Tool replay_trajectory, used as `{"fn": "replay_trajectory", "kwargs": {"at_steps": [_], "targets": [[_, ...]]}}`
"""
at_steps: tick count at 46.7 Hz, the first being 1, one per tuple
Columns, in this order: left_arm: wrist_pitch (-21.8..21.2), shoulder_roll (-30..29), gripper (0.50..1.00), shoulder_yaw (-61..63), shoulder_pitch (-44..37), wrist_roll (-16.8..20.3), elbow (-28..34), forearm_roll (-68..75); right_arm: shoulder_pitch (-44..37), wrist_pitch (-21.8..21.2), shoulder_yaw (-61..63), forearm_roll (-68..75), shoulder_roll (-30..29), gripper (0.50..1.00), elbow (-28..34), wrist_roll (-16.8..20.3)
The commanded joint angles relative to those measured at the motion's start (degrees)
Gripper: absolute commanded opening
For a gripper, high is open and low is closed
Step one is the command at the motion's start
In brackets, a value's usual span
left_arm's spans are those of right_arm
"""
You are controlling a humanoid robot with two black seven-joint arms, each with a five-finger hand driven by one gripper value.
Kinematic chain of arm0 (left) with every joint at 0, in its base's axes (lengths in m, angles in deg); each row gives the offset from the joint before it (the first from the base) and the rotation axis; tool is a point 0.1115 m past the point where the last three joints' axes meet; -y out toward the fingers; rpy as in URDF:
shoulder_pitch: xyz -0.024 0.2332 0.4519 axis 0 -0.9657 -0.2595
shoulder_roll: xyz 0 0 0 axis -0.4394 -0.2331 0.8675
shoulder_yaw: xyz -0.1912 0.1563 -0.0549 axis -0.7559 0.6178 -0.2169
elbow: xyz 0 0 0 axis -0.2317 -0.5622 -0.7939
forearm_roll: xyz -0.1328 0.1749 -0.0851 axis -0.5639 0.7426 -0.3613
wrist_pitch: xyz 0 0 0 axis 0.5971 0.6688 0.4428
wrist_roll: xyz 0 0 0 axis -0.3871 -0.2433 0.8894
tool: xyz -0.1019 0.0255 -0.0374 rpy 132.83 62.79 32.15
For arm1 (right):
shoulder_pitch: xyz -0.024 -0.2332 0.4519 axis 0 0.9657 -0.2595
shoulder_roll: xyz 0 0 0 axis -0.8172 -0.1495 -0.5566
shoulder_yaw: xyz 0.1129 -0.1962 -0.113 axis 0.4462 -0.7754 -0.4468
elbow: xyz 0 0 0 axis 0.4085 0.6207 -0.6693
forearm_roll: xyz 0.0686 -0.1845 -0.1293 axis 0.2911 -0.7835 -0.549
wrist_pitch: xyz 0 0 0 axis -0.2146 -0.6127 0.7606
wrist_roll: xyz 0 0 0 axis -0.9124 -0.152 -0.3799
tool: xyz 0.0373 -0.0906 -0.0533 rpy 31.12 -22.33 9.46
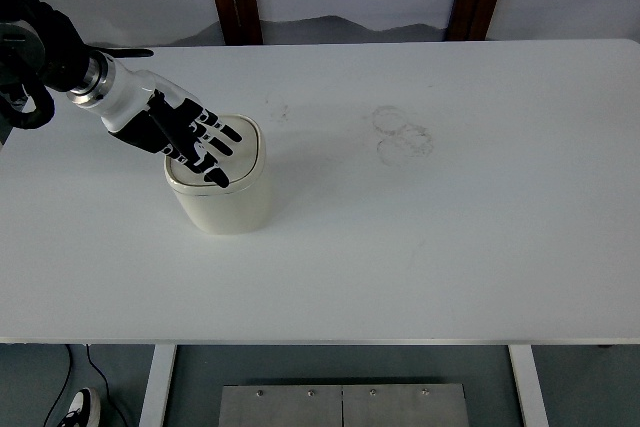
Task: Open trash can
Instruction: 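Lower the left fingertips onto the lid edge farthest from the robot, then lift the left hand to flip the lid open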
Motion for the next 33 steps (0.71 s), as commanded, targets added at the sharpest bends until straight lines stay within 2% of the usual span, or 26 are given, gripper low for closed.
{"fn": "replay_trajectory", "kwargs": {"at_steps": [1, 19, 33], "targets": [[-0.03, 0.0, 1.0, -0.05, 0.06, -0.02, -0.02, 0.0, 0.0, -0.01, -0.05, 0.0, 0.0, 0.995, 0.0, 0.0], [0.23, -0.44, 1.0, -3.39, 1.2, -0.02, 0.16, 0.0, 0.0, -0.01, 0.04, 0.0, 0.0, 0.995, 0.09, 0.0], [0.59, -1.14, 1.0, -4.36, 6.83, -0.02, 1.56, 0.0, 0.0, -0.01, 0.04, 0.0, 0.0, 0.995, 0.0, 0.0]]}}
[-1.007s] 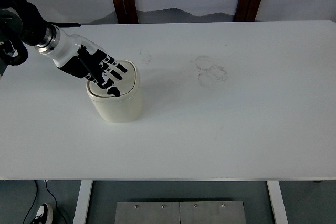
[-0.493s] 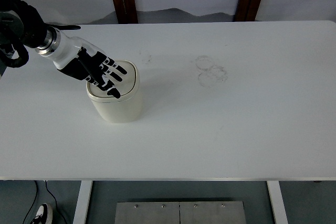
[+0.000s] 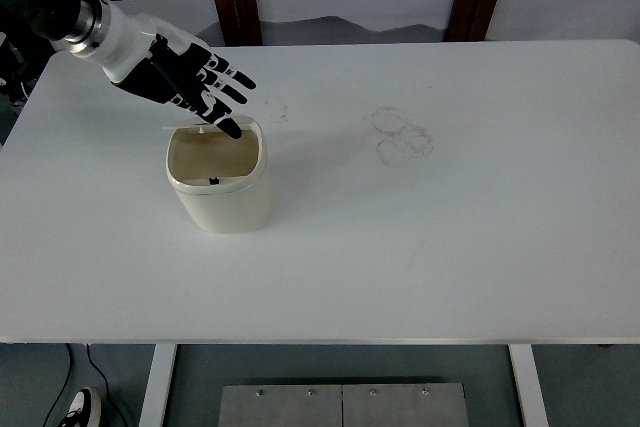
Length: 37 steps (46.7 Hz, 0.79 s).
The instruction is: Open trash can
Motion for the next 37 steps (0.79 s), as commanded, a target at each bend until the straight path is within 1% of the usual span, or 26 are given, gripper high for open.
{"fn": "replay_trajectory", "kwargs": {"at_steps": [1, 13, 20, 30, 37], "targets": [[0.01, -0.24, 1.0, -0.25, 1.71, 0.01, 0.09, 0.01, 0.0, 0.01, 0.0, 0.0, 0.0, 0.995, -0.01, 0.0], [0.1, -2.7, 1.0, -3.85, 2.94, 0.01, 3.77, 0.01, 0.0, 0.01, 0.0, 0.0, 0.0, 0.995, 0.08, 0.0], [0.01, -2.79, 1.0, -6.05, 2.33, 0.36, 7.99, 0.01, 0.0, 0.01, 0.09, 0.0, 0.0, 0.995, 0.08, 0.0], [-0.52, -2.43, 1.0, -10.88, 1.1, 5.19, 15.28, -0.08, 0.0, 0.01, 0.09, 0.0, 0.0, 0.995, 0.08, 0.0], [-0.69, -2.26, 1.0, -16.94, -1.62, 9.94, 18.54, -0.08, 0.0, 0.01, 0.09, 0.0, 0.0, 0.995, 0.08, 0.0]]}}
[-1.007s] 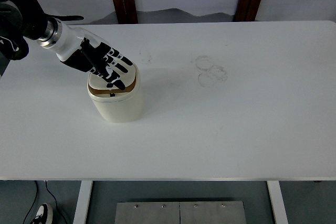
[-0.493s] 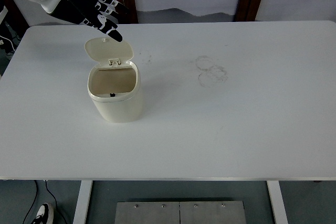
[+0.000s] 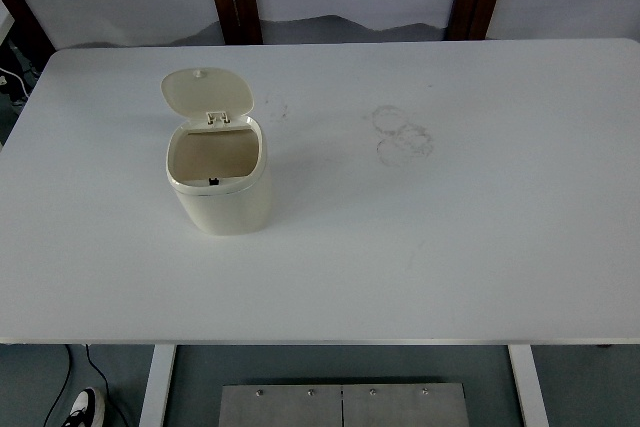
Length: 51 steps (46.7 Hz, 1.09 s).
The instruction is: Open trash can
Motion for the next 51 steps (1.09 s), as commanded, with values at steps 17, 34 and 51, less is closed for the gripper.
{"fn": "replay_trajectory", "kwargs": {"at_steps": [17, 34, 51], "targets": [[0.0, -0.25, 1.0, -20.49, -16.91, 8.12, 8.64, 0.01, 0.0, -0.01, 0.0, 0.0, 0.0, 0.995, -0.01, 0.01], [0.08, -0.43, 1.0, -28.93, -29.39, 23.31, 16.73, -0.08, 0.0, -0.01, 0.0, 0.0, 0.0, 0.995, -0.01, 0.01], [0.0, -0.17, 1.0, -34.73, -37.57, 27.1, 18.66, -0.78, 0.0, -0.01, 0.0, 0.0, 0.0, 0.995, -0.01, 0.01]]}}
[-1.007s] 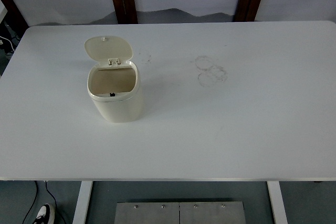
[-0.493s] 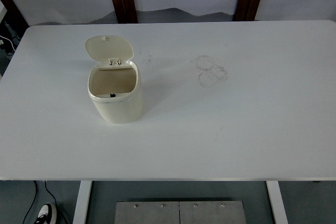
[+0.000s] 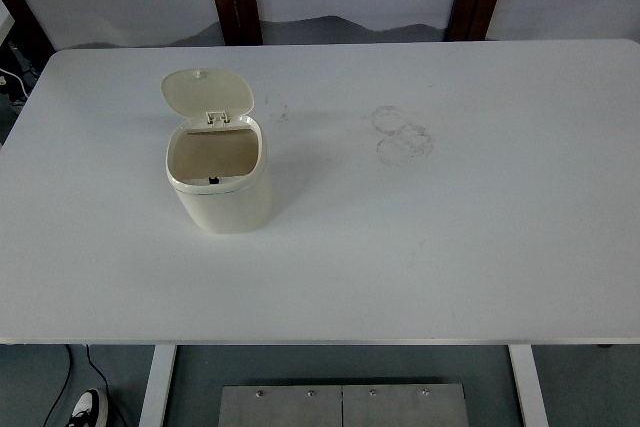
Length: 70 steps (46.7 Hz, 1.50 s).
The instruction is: Open trash can
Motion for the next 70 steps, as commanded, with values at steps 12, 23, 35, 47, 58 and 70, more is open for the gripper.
{"fn": "replay_trajectory", "kwargs": {"at_steps": [12, 23, 35, 47, 58, 70], "targets": [[0.1, 0.6, 1.0, -10.03, -9.56, -0.12, 0.16, -1.57, 0.0, 0.01, 0.0, 0.0, 0.0, 0.995, 0.01, 0.0], [-0.07, 0.78, 1.0, -13.29, -14.04, -0.3, 0.16, -2.36, 0.0, 0.01, 0.0, 0.0, 0.0, 0.995, 0.01, 0.0], [-0.16, 0.69, 1.0, -13.38, -16.42, -0.91, 0.16, -5.96, 0.0, 0.01, 0.0, 0.0, 0.0, 0.995, 0.01, 0.0], [-0.86, 0.78, 1.0, -13.29, -17.56, -0.82, 0.16, -5.88, -0.09, 0.01, 0.0, 0.0, 0.0, 0.995, 0.01, 0.0], [-1.21, 0.96, 1.0, -13.2, -17.91, -0.82, 0.16, -5.79, -0.09, 0.01, 0.0, 0.0, 0.0, 0.995, 0.01, -0.09], [-1.21, 0.96, 1.0, -13.12, -18.44, -0.74, 0.16, -5.44, -0.09, 0.01, 0.0, 0.0, 0.0, 0.995, 0.01, -0.09]]}}
